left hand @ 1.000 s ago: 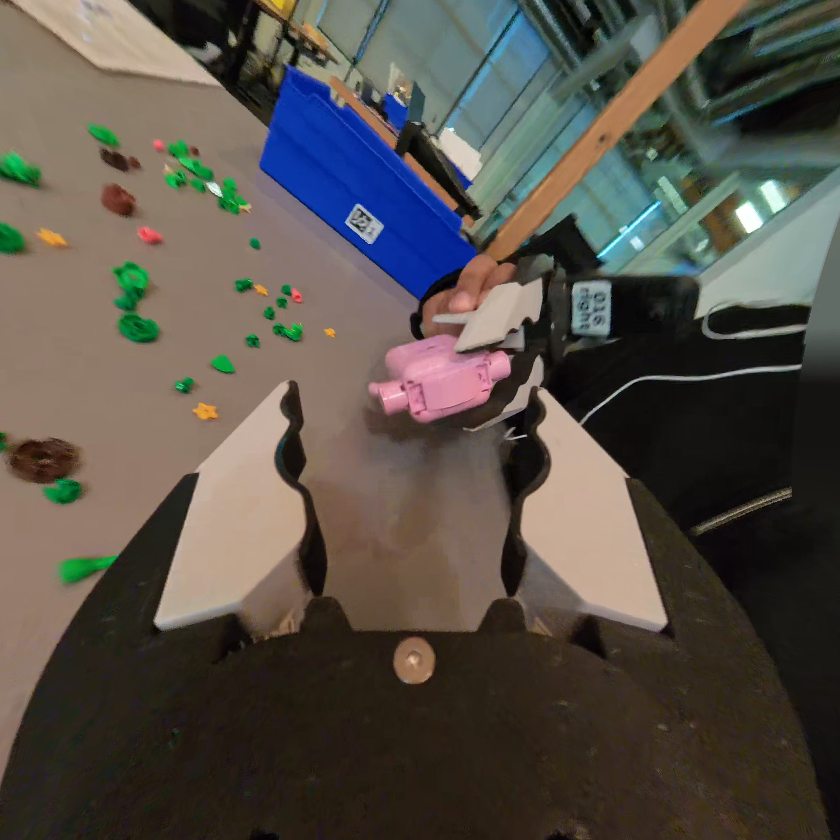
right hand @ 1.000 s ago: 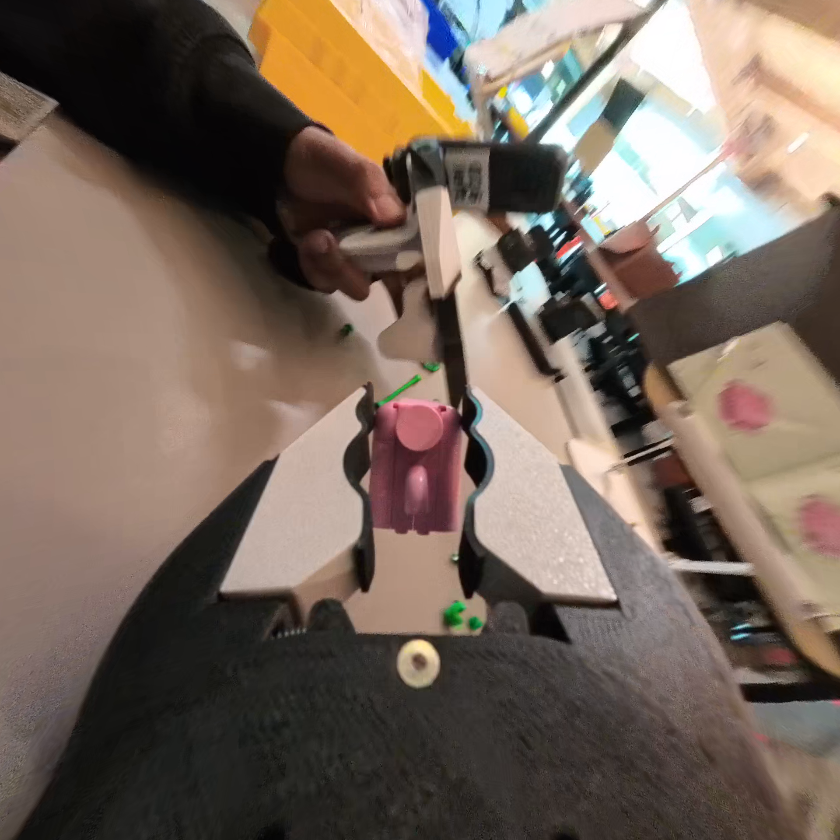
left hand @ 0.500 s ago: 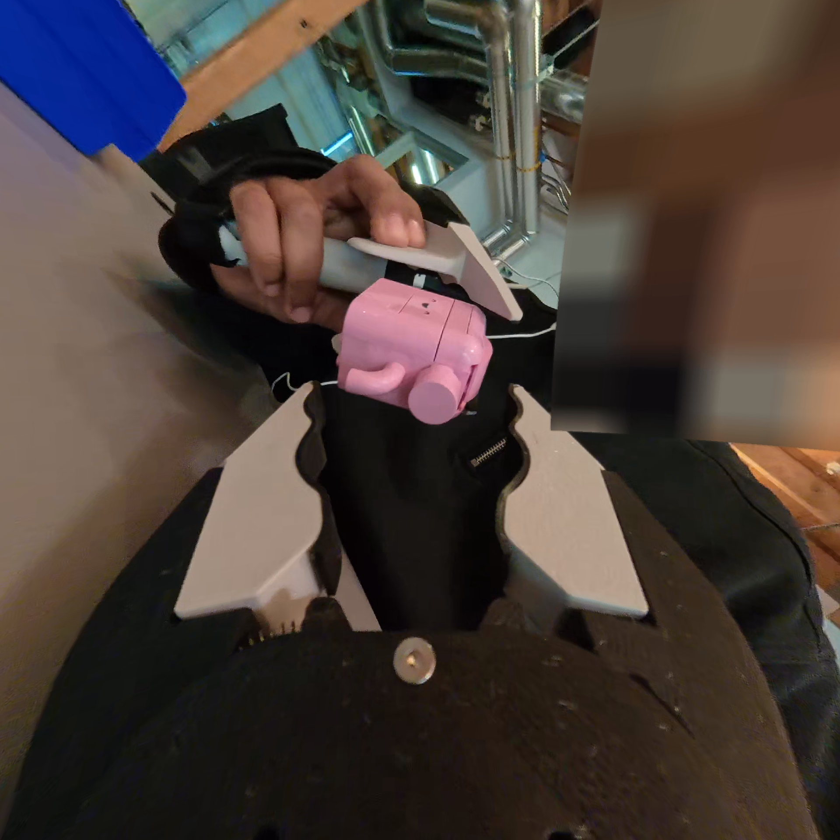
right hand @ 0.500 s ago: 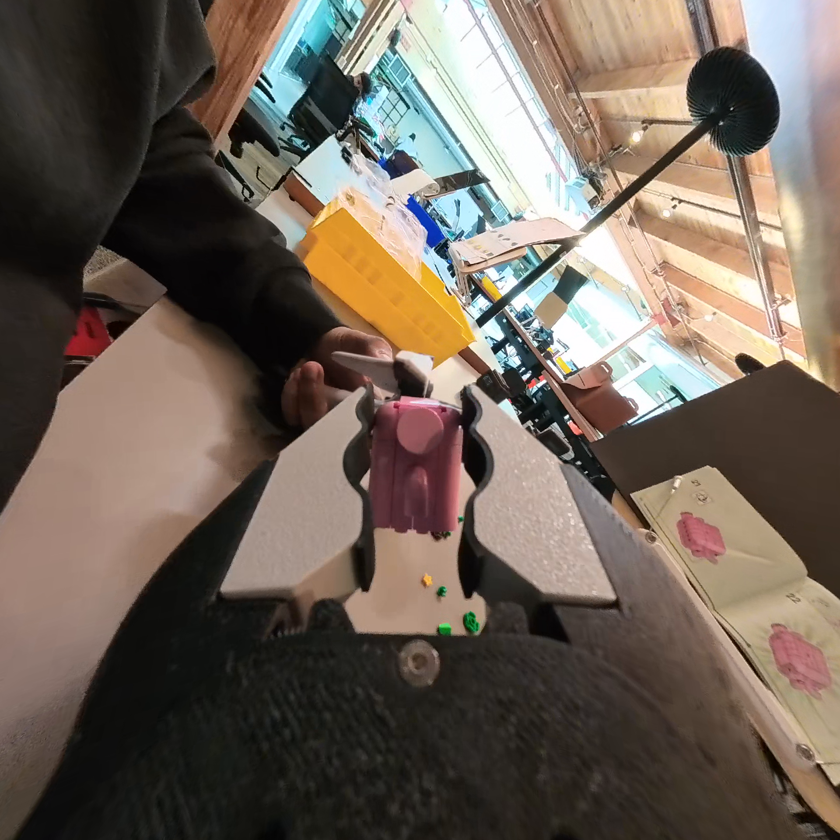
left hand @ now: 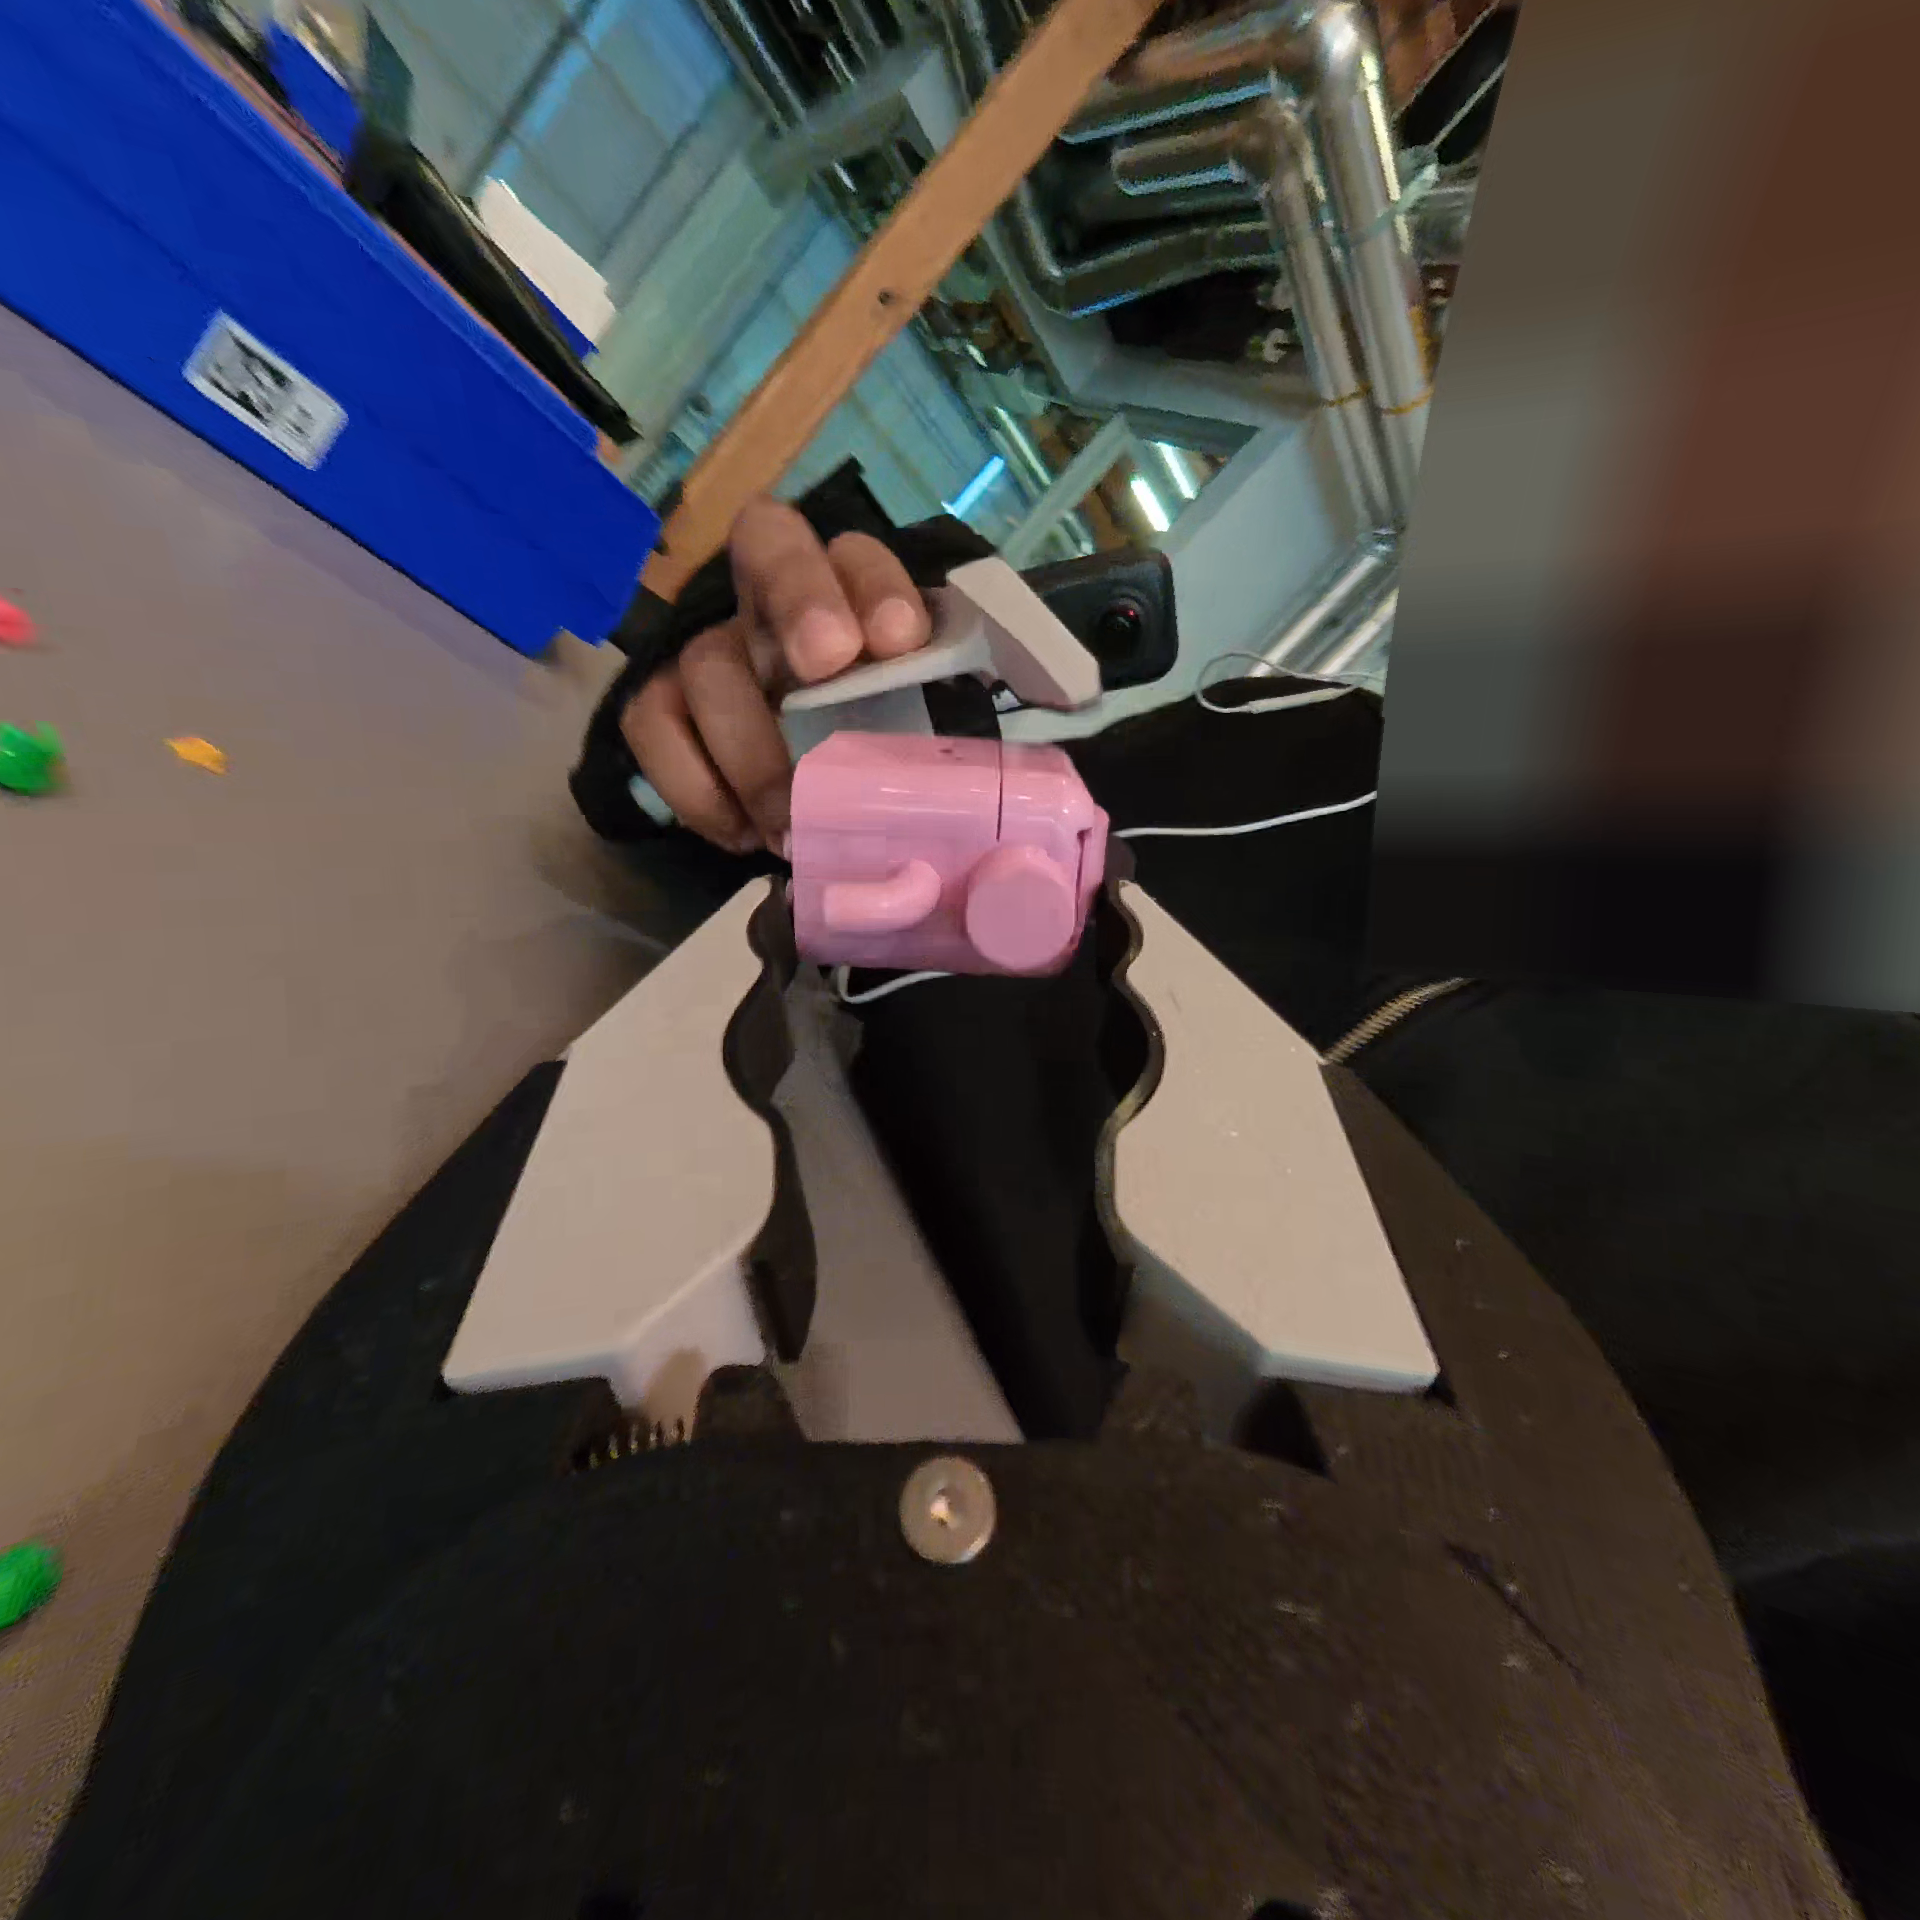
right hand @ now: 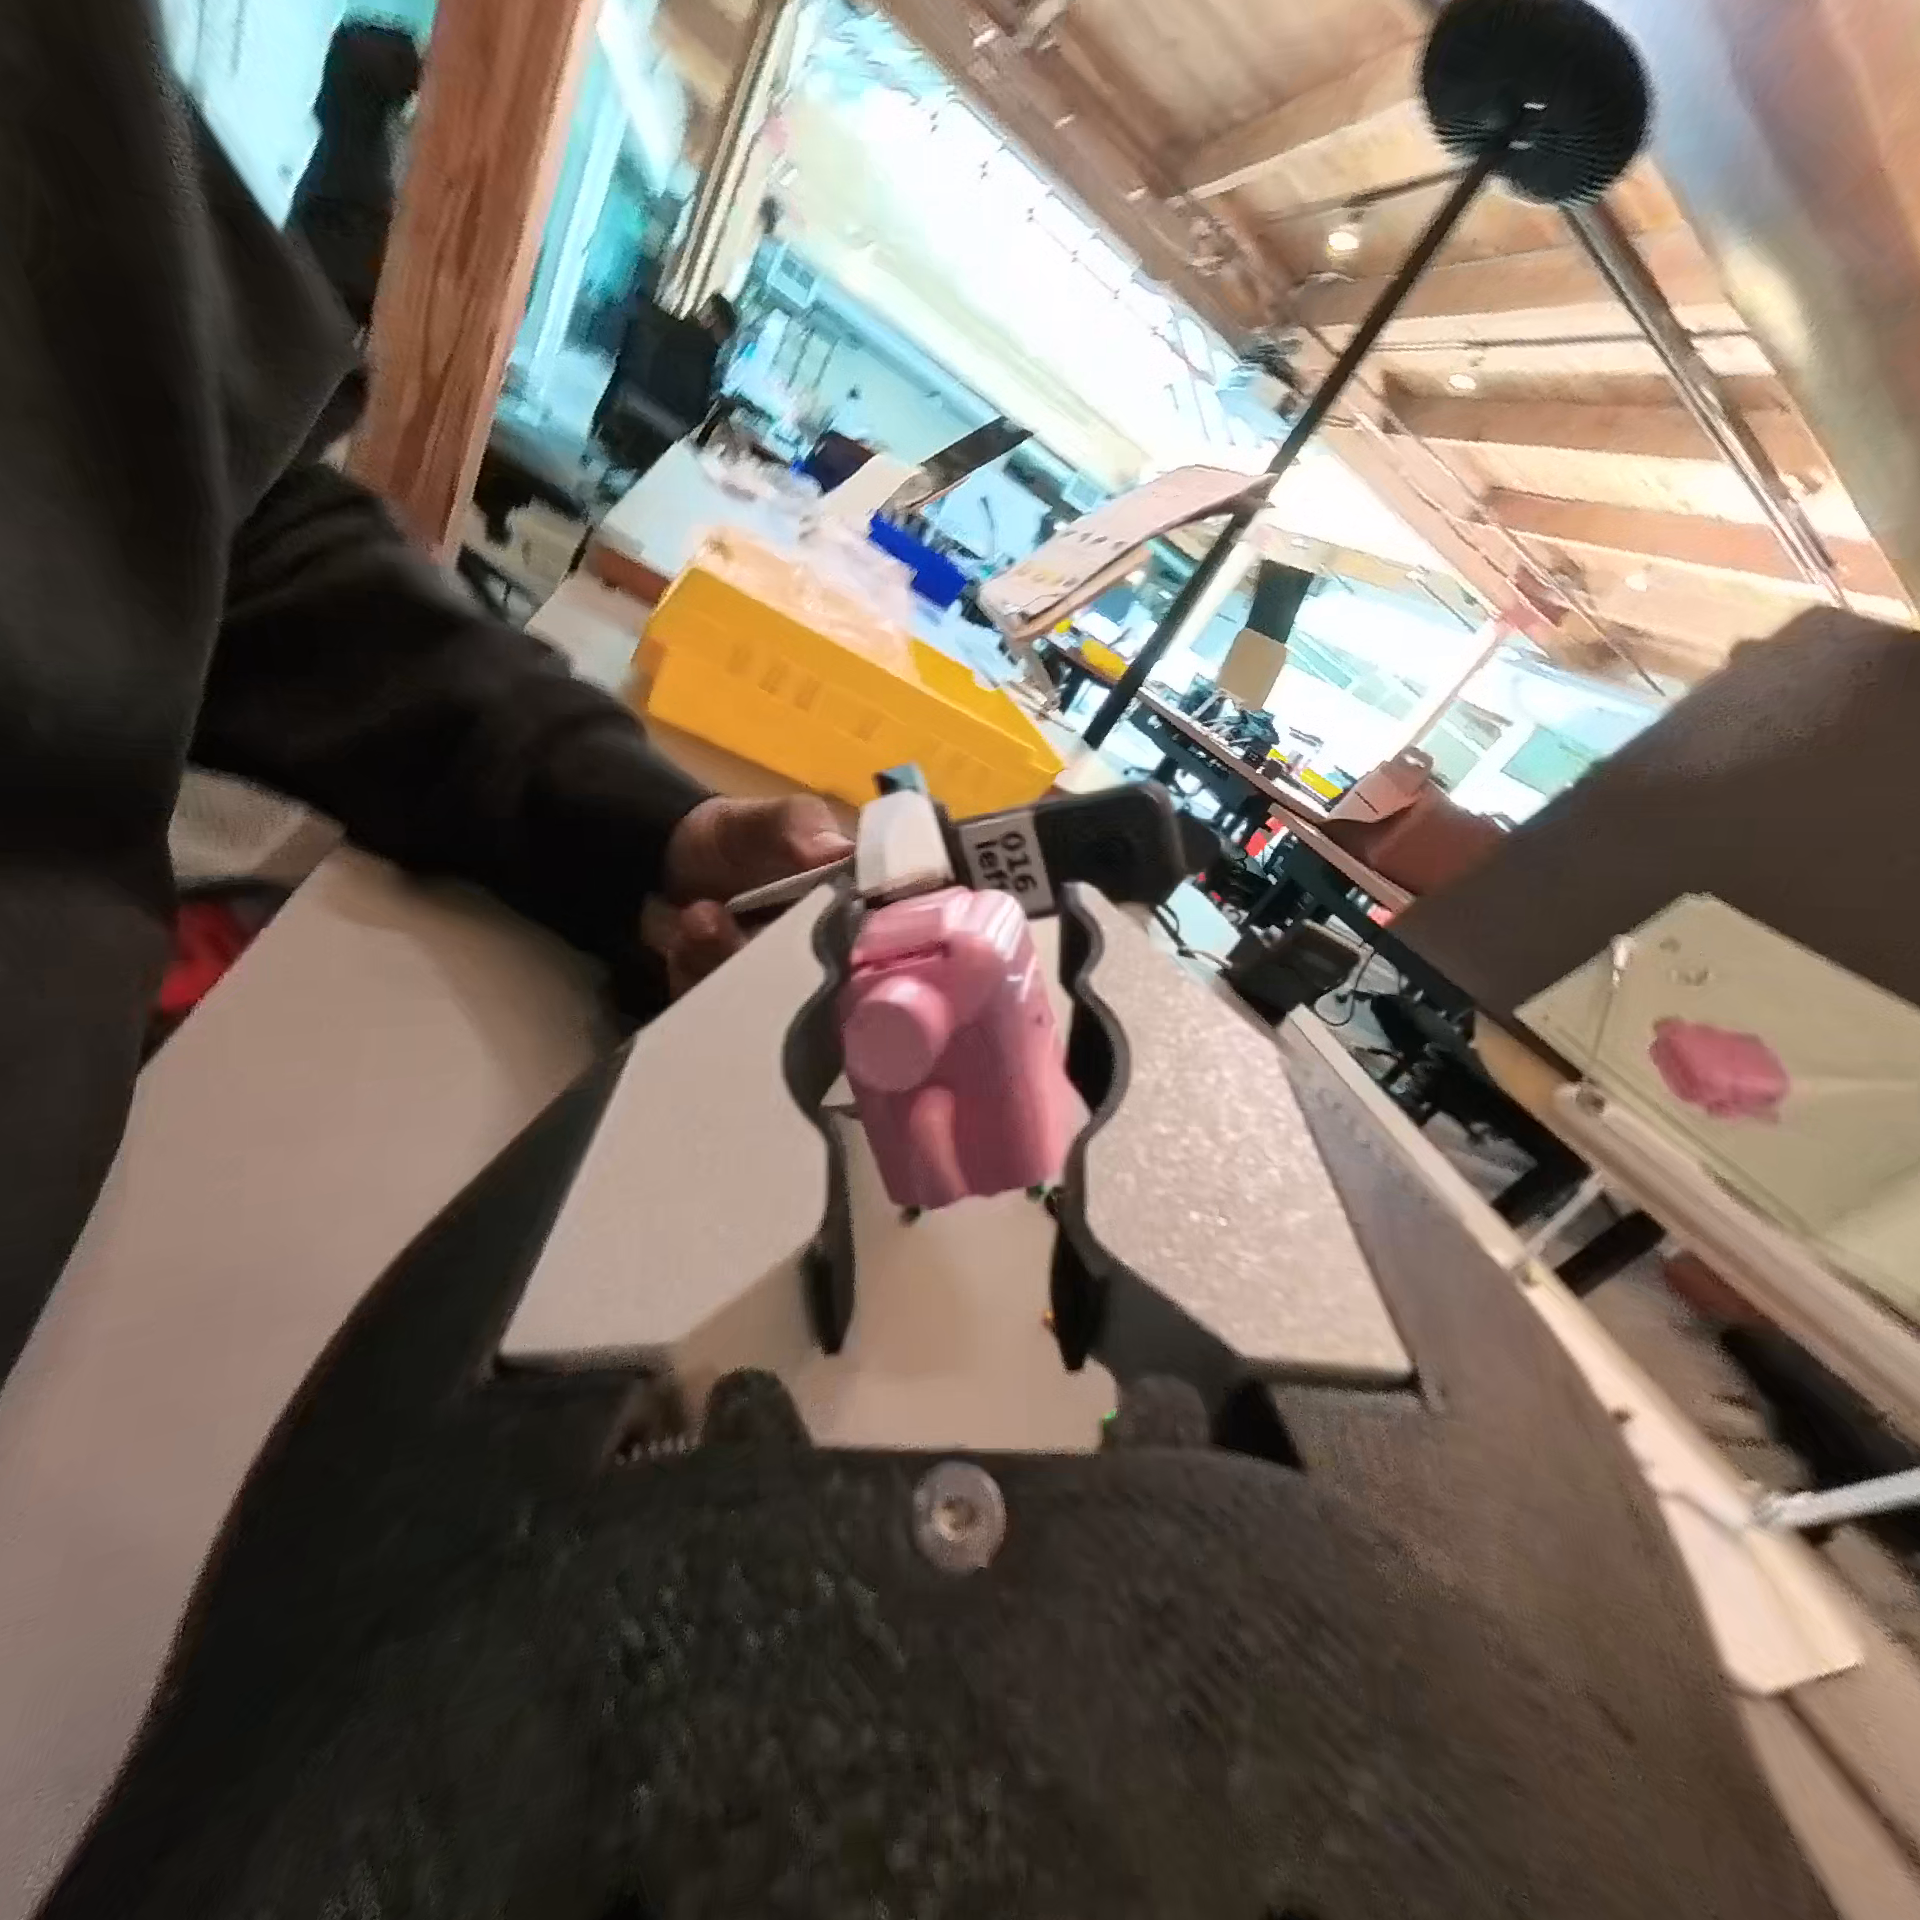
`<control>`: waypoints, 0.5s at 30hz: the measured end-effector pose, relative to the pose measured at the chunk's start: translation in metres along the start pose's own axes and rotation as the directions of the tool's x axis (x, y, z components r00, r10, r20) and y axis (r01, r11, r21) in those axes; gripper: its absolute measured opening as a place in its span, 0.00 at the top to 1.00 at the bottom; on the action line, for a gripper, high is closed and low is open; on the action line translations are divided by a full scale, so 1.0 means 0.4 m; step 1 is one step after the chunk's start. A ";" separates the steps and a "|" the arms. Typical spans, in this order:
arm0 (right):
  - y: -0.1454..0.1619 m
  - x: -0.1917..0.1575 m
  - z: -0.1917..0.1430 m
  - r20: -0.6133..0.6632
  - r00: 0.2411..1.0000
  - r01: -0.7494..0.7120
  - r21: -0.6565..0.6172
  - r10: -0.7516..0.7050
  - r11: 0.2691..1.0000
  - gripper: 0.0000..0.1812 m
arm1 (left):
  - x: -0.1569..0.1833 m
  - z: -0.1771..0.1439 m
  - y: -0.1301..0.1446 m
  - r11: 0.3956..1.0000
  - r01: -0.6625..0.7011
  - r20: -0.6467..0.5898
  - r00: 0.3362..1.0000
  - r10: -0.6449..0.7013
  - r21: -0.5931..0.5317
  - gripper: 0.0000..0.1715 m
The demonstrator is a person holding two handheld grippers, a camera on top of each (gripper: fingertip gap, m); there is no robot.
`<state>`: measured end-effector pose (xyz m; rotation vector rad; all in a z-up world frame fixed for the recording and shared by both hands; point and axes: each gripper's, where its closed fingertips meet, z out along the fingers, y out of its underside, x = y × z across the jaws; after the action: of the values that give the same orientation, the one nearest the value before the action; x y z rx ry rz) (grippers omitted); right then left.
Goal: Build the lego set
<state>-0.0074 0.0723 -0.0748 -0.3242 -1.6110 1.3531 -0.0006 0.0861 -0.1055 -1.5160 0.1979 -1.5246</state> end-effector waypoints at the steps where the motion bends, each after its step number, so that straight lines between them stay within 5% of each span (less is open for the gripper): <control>1: 0.001 0.017 -0.004 -0.020 0.998 -0.066 0.016 0.066 0.998 0.76 | -0.002 -0.006 -0.010 0.999 -0.048 0.035 0.998 0.048 0.017 0.69; 4: 0.025 0.065 -0.010 -0.020 0.941 -0.337 0.013 0.338 0.941 0.62 | -0.005 -0.023 -0.036 0.981 -0.188 0.146 0.973 0.180 0.043 0.70; 8: 0.080 0.067 0.006 0.067 0.701 -0.709 -0.041 0.710 0.704 0.57 | -0.010 -0.036 -0.054 0.960 -0.275 0.237 0.937 0.256 0.052 0.70; 11: 0.125 0.028 0.021 0.109 0.565 -0.802 -0.160 0.818 0.576 0.53 | -0.013 -0.041 -0.058 0.960 -0.269 0.240 0.939 0.245 0.071 0.70; 15: 0.104 0.015 0.026 0.190 0.464 -0.857 -0.149 0.865 0.493 0.60 | 0.001 -0.037 -0.061 0.954 -0.288 0.212 0.941 0.265 0.086 0.71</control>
<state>-0.0335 0.0848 -0.1070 -1.1786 -1.7223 2.2039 -0.0251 0.0916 -0.0918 -1.4680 0.1941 -1.1362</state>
